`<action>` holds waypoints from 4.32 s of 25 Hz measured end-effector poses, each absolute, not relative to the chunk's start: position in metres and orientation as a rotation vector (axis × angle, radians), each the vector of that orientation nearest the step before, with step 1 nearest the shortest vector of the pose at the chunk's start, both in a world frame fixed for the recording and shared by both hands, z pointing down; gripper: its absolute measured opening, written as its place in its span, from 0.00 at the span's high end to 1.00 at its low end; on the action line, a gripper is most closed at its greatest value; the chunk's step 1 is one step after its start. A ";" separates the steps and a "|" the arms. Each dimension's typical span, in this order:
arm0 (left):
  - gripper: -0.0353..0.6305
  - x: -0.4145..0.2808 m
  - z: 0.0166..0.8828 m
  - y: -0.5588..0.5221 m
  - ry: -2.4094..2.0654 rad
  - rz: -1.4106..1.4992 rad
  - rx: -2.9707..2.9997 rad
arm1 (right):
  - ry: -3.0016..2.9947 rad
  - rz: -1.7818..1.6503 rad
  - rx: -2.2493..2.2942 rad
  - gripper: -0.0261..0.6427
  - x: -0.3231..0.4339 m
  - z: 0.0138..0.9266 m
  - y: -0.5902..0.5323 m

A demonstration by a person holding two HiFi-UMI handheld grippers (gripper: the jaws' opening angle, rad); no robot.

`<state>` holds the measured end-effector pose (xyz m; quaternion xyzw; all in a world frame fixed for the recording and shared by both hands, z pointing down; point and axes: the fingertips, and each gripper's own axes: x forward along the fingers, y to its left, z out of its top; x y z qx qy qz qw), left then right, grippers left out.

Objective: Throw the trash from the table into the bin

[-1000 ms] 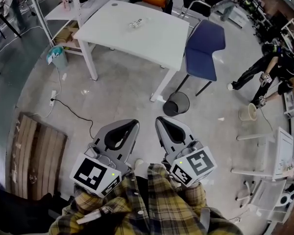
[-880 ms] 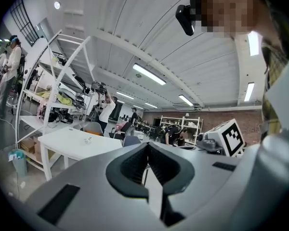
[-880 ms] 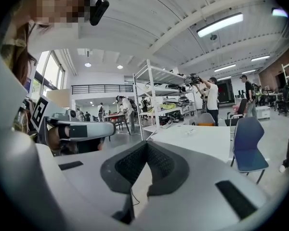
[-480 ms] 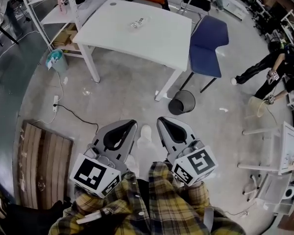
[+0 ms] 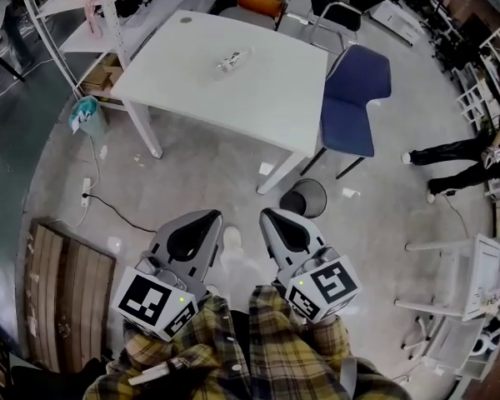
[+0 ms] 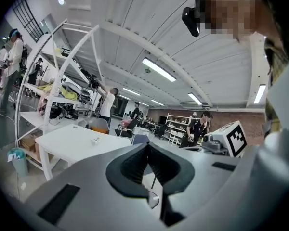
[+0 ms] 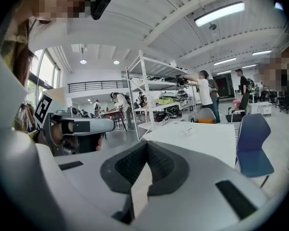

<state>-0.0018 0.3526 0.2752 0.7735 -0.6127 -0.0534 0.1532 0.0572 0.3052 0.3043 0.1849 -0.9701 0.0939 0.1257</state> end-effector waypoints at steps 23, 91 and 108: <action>0.93 -0.021 0.263 0.131 -1.808 -0.136 2.204 | -2.833 0.372 0.418 0.96 0.028 0.308 0.095; 0.93 -0.367 0.311 -0.089 -1.615 -0.154 2.288 | -2.130 -0.387 -0.067 0.76 -0.273 0.464 -0.154; 0.93 -0.403 0.340 -0.063 -1.714 -0.125 2.127 | -1.646 -0.780 -0.548 0.53 -0.278 0.553 -0.169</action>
